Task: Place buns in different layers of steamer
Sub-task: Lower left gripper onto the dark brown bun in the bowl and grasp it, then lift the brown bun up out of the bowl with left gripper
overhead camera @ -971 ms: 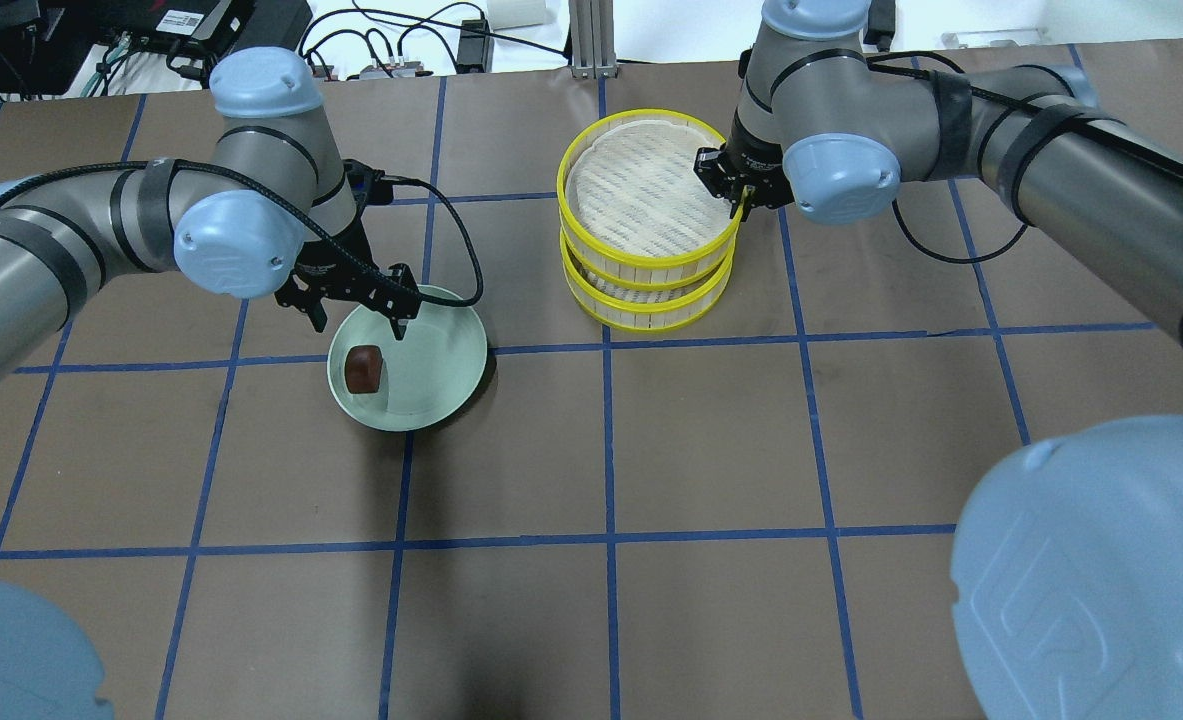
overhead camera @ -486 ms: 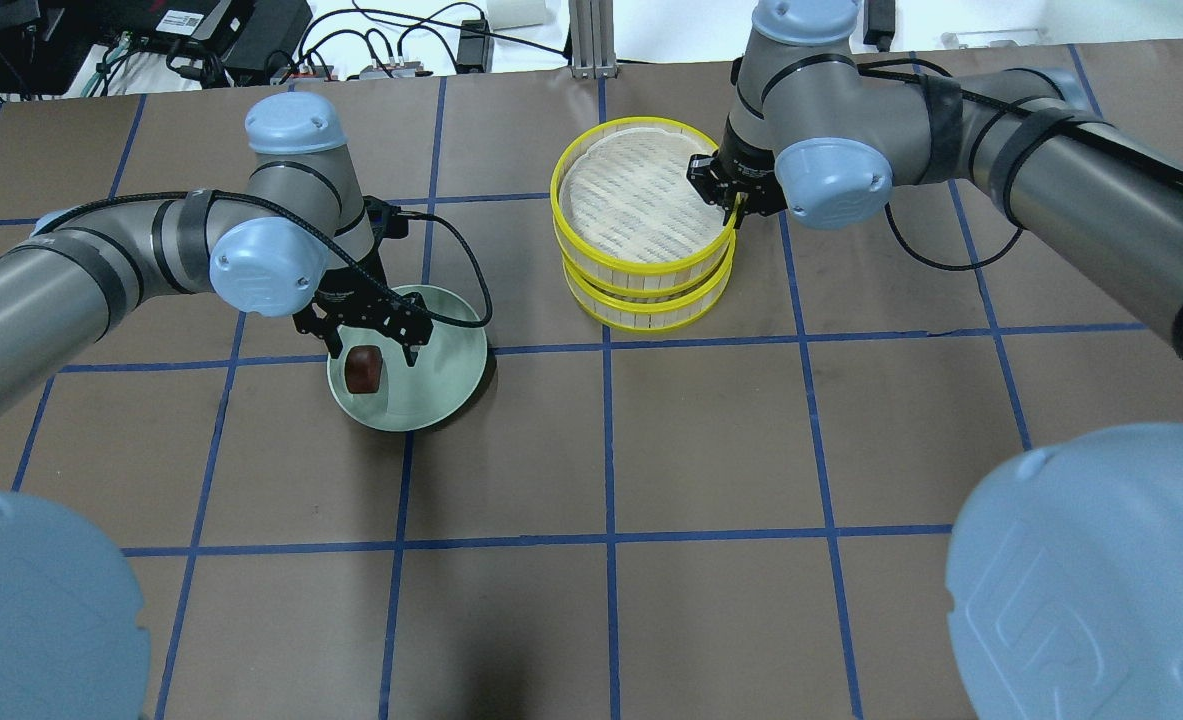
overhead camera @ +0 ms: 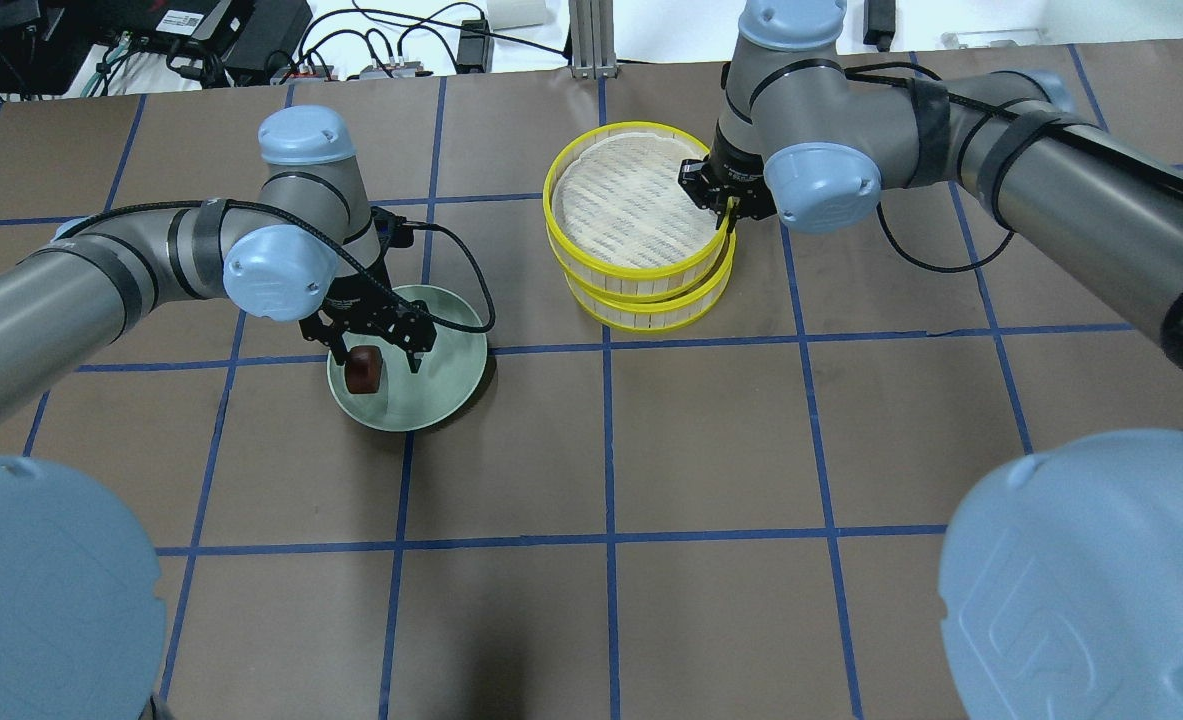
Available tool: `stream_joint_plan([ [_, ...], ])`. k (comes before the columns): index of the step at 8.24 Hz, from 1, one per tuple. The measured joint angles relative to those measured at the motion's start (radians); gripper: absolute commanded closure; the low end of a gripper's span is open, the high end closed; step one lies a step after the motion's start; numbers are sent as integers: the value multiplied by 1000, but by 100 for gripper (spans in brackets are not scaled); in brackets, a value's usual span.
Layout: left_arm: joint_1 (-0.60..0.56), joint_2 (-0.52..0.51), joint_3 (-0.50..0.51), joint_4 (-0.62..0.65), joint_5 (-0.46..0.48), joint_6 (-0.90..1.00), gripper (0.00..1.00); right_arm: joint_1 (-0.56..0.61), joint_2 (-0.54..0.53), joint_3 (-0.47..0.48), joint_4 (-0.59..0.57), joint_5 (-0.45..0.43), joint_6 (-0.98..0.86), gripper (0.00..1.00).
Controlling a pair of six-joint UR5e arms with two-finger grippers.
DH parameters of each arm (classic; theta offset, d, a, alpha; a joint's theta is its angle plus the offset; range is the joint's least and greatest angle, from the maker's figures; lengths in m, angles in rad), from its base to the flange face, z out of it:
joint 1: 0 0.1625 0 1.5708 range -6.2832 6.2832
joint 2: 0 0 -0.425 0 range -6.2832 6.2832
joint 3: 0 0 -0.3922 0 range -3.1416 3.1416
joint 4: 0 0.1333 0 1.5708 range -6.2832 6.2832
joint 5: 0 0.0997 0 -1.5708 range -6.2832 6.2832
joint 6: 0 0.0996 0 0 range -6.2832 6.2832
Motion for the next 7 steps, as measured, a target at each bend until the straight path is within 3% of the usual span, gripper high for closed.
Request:
stream_joint_plan([
  [2,1,-2,0,-1,4,2,90,1,-7,-2,2,-16,-1,100],
  [3,1,-2,2,-2,4,5,100,1,-8,-2,2,-24,-3,100],
  [7,0,12,32,-5,1,8,100,-1,-3,5,1,-32,-6,100],
])
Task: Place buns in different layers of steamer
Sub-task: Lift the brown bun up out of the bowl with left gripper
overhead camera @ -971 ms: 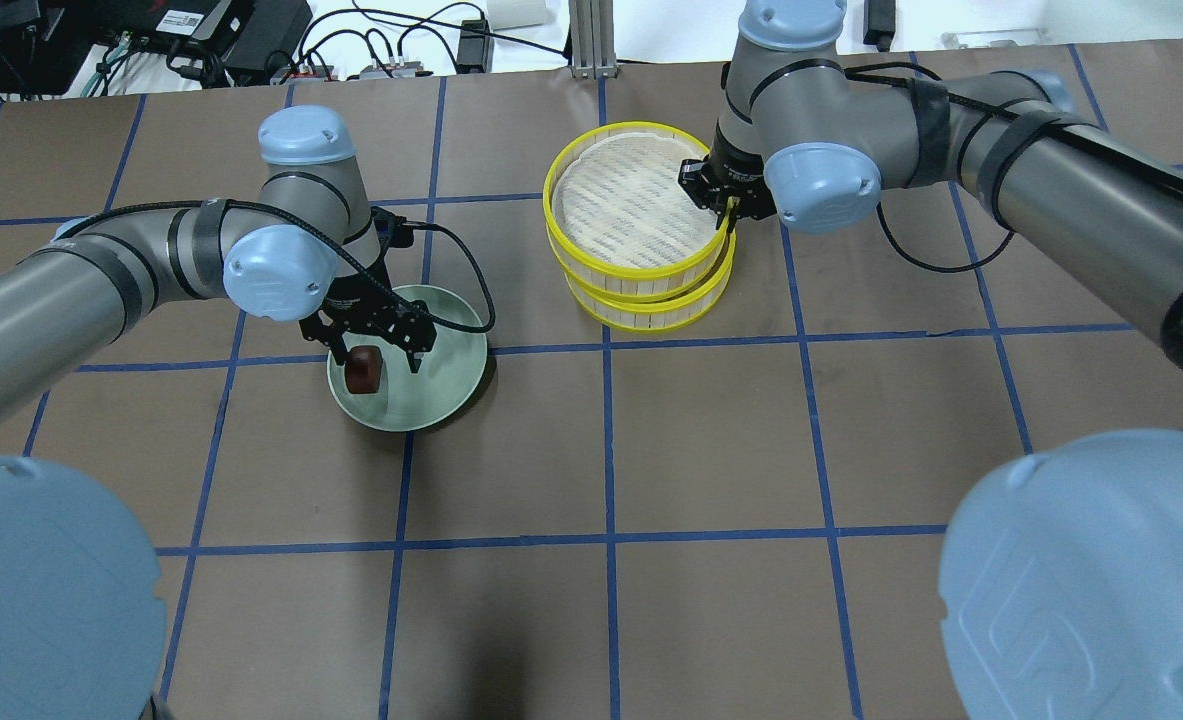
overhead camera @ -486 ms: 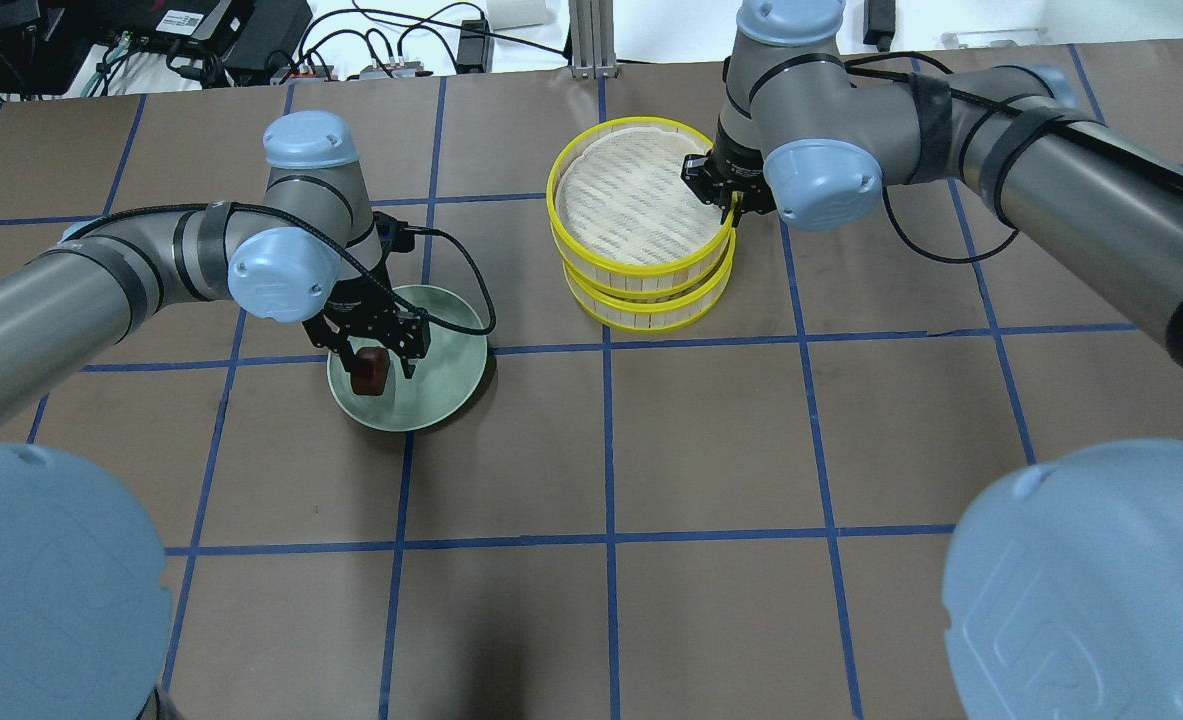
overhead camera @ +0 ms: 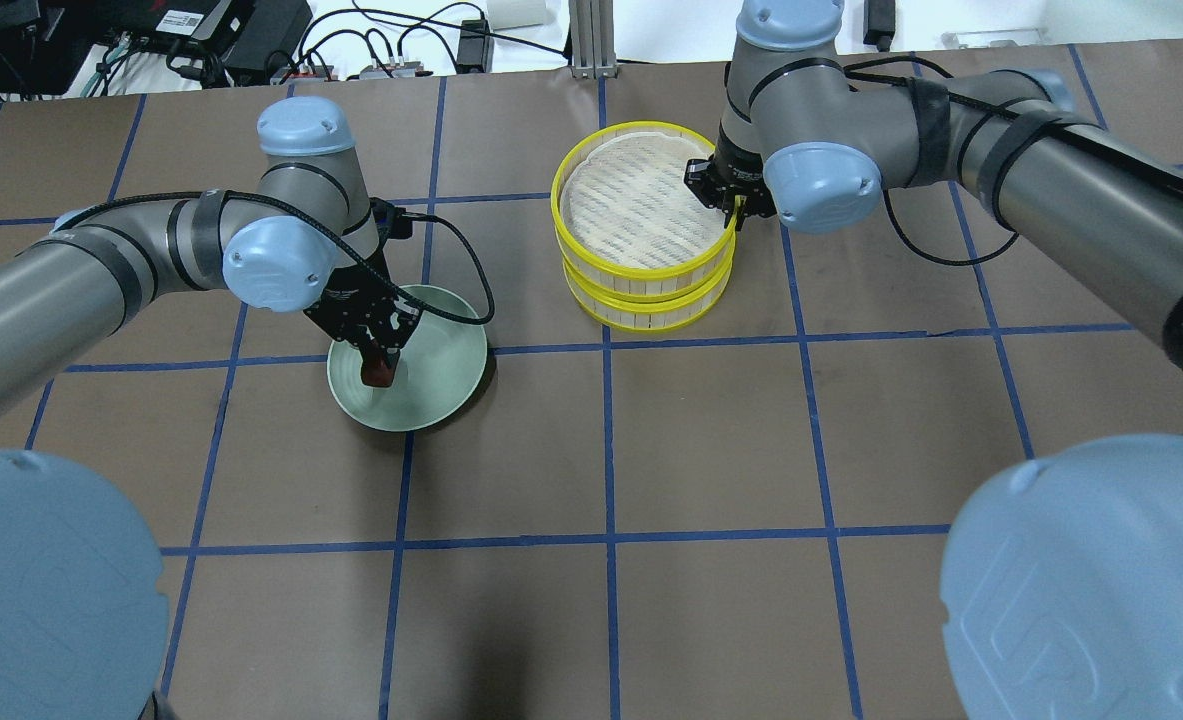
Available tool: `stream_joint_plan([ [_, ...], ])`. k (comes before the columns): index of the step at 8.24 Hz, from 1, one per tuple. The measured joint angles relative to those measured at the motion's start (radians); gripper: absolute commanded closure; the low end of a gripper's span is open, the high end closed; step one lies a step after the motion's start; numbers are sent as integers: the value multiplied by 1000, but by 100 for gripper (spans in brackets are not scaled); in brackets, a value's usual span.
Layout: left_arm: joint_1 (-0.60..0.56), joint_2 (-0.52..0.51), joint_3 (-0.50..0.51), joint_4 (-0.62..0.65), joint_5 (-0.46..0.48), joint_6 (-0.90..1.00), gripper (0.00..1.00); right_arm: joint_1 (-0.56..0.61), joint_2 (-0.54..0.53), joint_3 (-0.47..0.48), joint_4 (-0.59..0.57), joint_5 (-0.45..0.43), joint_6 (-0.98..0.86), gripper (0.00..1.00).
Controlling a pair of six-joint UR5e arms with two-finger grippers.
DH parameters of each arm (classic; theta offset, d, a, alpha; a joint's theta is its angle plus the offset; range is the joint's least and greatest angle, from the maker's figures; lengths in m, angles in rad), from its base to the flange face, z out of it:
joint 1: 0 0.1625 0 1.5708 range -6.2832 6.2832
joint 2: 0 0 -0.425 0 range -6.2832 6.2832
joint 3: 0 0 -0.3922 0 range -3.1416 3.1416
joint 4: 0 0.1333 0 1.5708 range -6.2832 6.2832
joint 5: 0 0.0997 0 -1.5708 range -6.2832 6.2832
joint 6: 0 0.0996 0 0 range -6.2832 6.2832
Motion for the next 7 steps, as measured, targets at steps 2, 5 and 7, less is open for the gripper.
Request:
stream_joint_plan([
  [2,0,21,29,-13,-8,-8,100,0,1,3,0,-2,-4,100],
  [5,-1,77,74,-38,-10,-16,100,0,-3,4,8,-21,-5,100],
  [7,-1,118,110,-94,-11,-19,100,0,-8,0,25,-31,-1,100],
])
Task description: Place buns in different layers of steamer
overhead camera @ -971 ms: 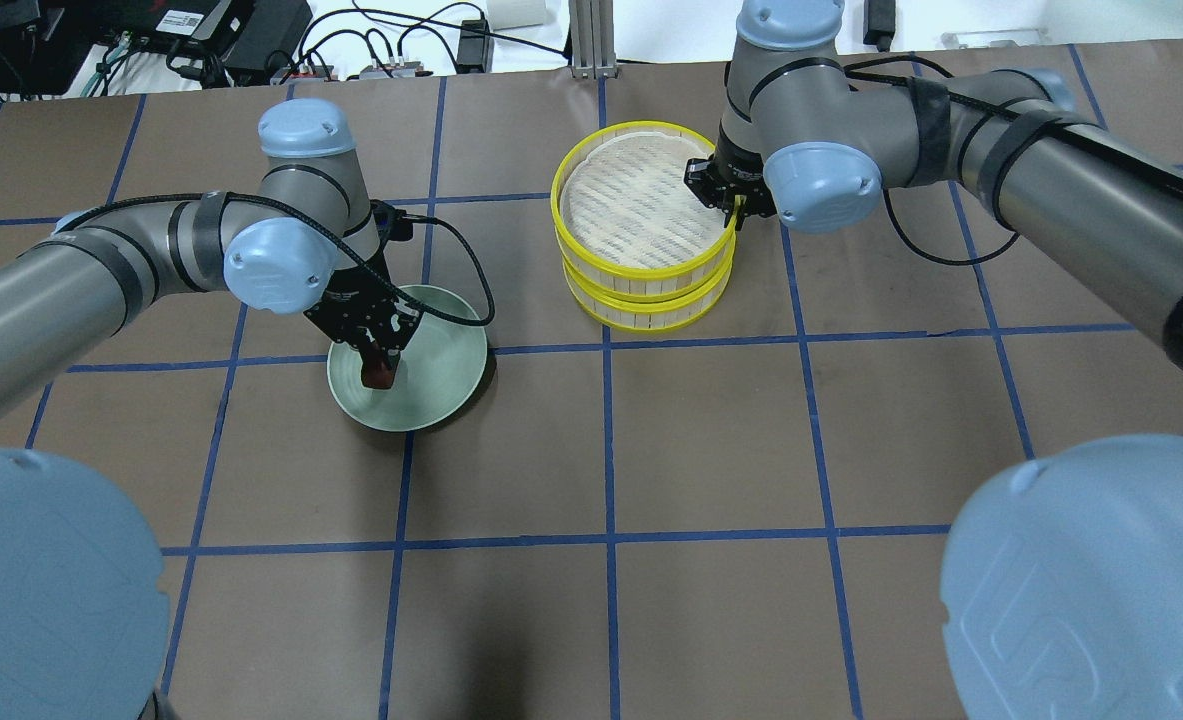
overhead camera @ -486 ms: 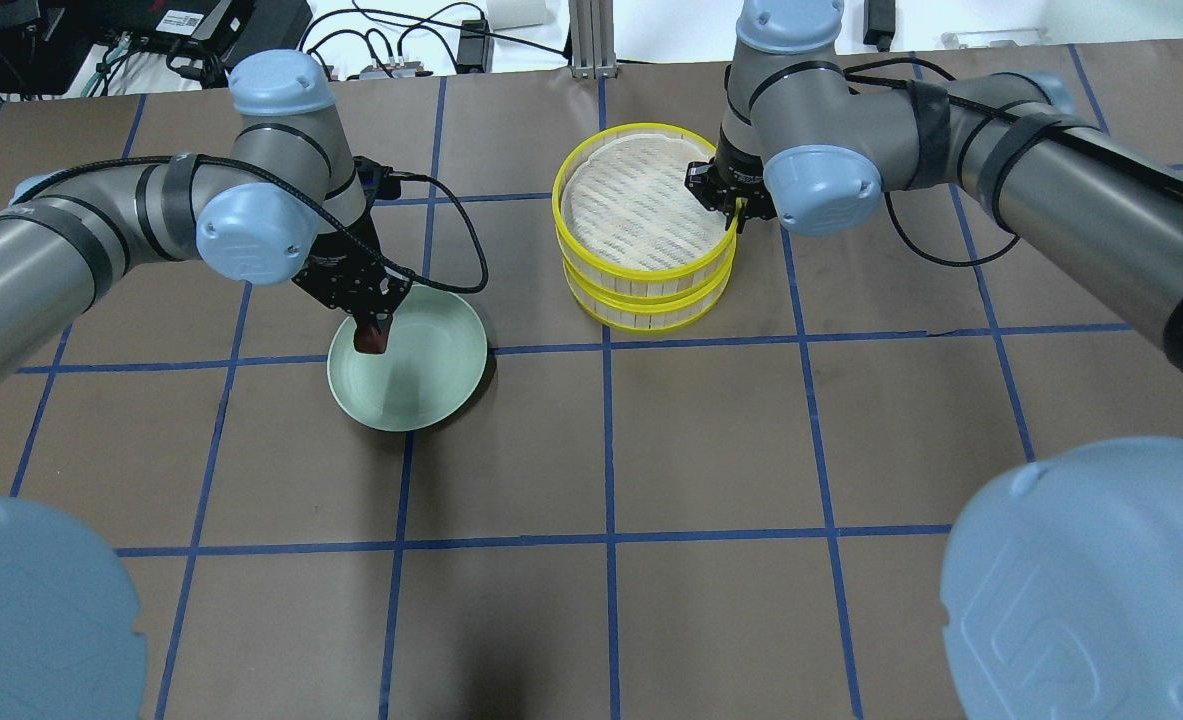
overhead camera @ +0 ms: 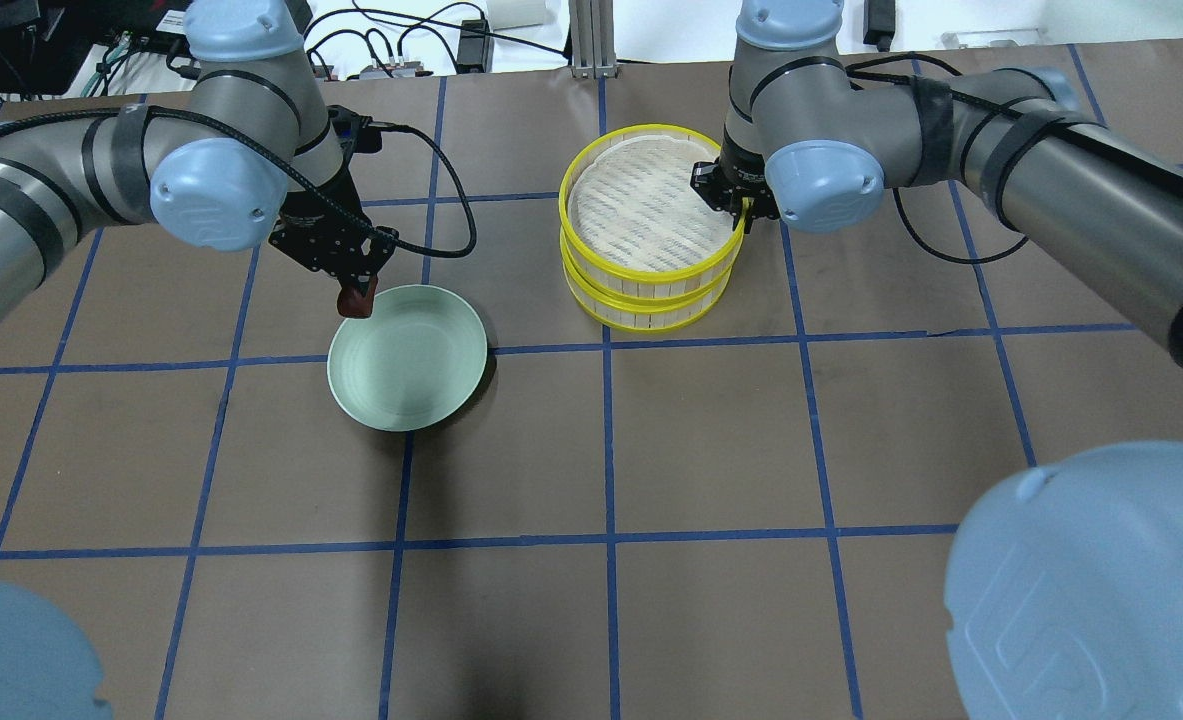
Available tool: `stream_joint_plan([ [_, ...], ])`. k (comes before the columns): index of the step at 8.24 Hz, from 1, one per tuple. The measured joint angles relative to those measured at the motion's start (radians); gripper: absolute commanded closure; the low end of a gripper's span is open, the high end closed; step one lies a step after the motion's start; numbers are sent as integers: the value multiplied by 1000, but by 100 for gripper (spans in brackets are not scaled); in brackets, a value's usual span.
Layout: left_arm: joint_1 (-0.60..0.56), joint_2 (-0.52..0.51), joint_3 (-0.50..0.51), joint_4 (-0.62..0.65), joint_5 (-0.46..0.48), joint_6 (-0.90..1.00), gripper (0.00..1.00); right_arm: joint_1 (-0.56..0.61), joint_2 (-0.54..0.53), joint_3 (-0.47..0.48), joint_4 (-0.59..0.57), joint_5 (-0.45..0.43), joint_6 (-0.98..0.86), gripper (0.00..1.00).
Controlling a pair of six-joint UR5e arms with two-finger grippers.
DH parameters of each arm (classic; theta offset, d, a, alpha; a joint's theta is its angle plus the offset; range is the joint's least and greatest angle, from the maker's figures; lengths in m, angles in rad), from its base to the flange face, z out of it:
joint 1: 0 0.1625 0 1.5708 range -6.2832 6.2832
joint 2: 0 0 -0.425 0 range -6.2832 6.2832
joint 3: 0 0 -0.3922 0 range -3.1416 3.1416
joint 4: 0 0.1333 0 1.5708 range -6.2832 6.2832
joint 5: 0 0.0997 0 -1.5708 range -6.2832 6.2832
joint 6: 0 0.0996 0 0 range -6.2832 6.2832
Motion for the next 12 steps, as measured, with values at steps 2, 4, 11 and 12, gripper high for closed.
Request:
stream_joint_plan([
  [2,0,30,15,-36,1,-1,100,0,0,1,5,2,6,100],
  [4,0,42,19,-45,-3,-1,100,0,2,1,5,8,14,100],
  [11,0,50,21,-37,-21,4,100,1,1,6,5,13,15,96],
  [12,1,53,22,-37,-24,6,100,1,1,6,6,16,15,96],
])
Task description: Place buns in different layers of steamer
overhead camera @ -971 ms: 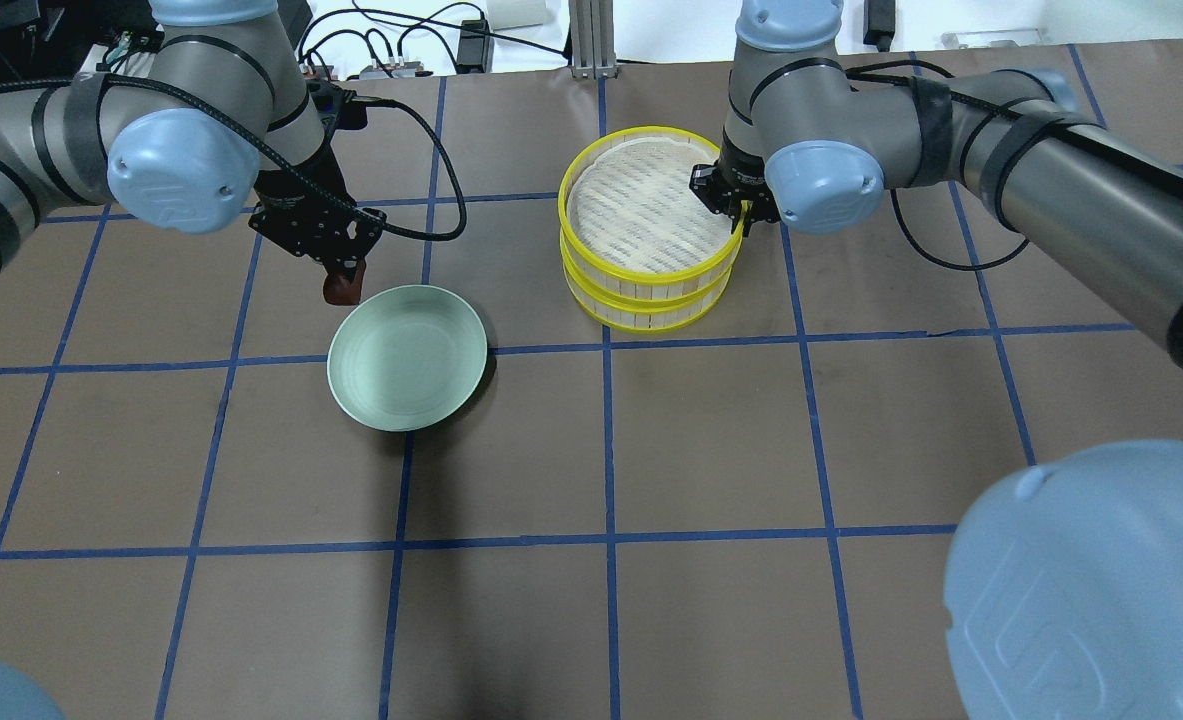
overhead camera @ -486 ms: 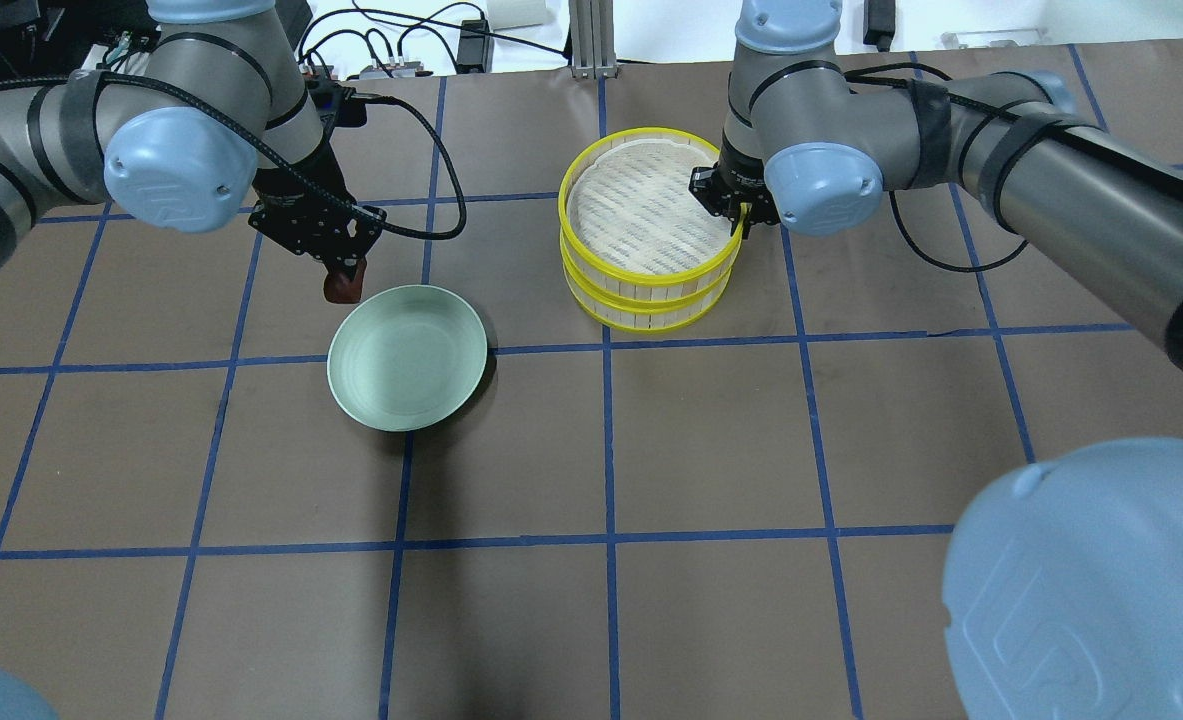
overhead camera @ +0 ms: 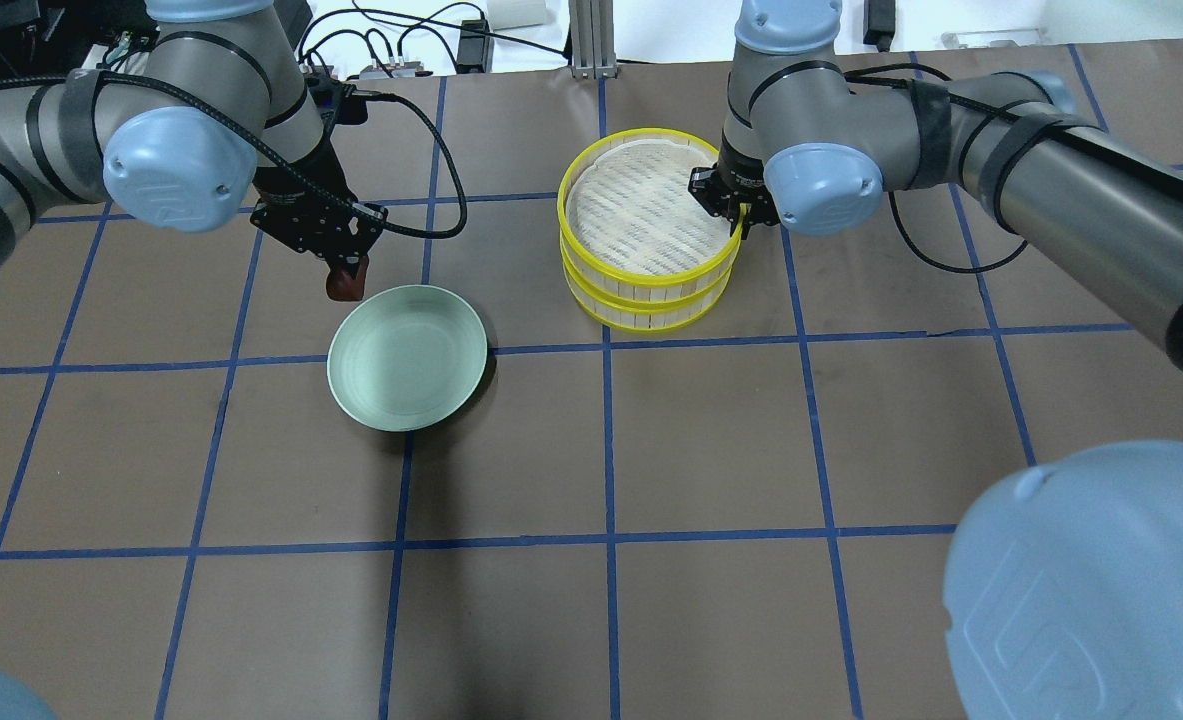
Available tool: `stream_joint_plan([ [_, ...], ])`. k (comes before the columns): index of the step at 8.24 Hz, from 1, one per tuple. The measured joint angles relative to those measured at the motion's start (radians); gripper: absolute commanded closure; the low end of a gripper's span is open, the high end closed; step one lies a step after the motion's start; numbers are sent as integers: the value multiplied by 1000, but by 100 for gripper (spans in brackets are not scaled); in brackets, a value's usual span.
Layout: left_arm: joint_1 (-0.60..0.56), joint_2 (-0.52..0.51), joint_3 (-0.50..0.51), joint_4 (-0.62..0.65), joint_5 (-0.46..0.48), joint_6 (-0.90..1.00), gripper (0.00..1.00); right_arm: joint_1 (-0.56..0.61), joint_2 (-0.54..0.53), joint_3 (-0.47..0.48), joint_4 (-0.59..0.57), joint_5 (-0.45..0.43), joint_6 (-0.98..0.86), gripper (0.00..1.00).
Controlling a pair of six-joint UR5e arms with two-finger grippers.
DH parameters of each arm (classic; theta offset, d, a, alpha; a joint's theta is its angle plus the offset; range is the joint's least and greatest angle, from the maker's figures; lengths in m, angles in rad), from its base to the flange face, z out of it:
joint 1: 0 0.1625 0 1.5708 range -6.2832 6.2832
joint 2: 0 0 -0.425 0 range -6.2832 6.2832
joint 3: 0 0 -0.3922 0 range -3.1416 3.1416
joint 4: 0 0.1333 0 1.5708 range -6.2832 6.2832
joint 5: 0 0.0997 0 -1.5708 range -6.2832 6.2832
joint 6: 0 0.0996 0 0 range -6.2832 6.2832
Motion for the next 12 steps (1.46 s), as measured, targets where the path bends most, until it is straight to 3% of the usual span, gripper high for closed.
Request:
stream_joint_plan([
  [2,1,2,1,2,4,6,100,0,-1,-1,-1,9,1,89],
  [4,1,1,1,3,12,12,100,0,0,-1,-2,16,2,64],
  [5,1,-1,1,3,14,13,100,0,0,-1,-2,17,1,28],
  [6,1,-2,1,3,13,13,100,0,-1,-1,-1,17,0,0],
  [9,1,-6,1,3,10,12,100,-2,-18,-1,23,15,-8,0],
  [12,-5,-1,4,40,-71,-46,100,-36,-172,-16,167,17,-92,0],
])
